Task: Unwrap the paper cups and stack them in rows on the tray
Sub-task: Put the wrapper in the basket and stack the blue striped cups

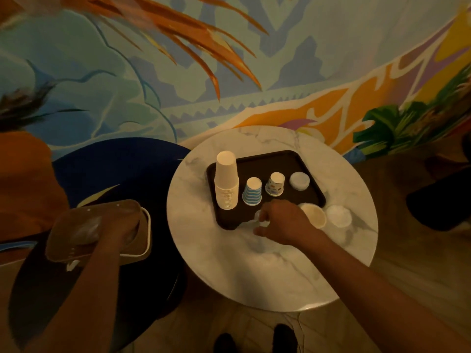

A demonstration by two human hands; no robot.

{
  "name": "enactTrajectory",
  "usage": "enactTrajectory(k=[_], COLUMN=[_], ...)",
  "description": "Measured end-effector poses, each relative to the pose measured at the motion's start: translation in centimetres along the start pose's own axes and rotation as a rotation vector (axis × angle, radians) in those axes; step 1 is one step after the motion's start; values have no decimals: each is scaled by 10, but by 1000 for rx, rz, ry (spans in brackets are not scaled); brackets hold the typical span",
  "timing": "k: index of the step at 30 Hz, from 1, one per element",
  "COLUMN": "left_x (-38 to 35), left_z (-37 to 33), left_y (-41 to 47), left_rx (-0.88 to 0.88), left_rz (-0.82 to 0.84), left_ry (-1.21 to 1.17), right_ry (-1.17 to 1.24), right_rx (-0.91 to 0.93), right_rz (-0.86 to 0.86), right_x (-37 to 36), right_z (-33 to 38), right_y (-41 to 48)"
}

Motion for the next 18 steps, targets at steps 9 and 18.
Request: enactTrajectory(k=[9, 18], left_x=[-104, -180], left_z=[-109, -130], left_y=[-85, -168], left_rx=[-176, -149], left_rz=[342, 413], left_ry=[-268, -306], right_ry=[-235, -337], right_rx=[18, 109], right_rz=[-45, 17], right_x=[-5, -20], right_z=[-23, -29], right_y=[12, 15])
Point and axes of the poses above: each hand's wrist, its own y-axis towards the middle knuckle, its own x-axis out of the back of the hand, z = x × y, the point moved 10 cm from there along y, towards the middle knuckle, and after that the axes turned 11 degrees about -x, right-handed, at the moved point
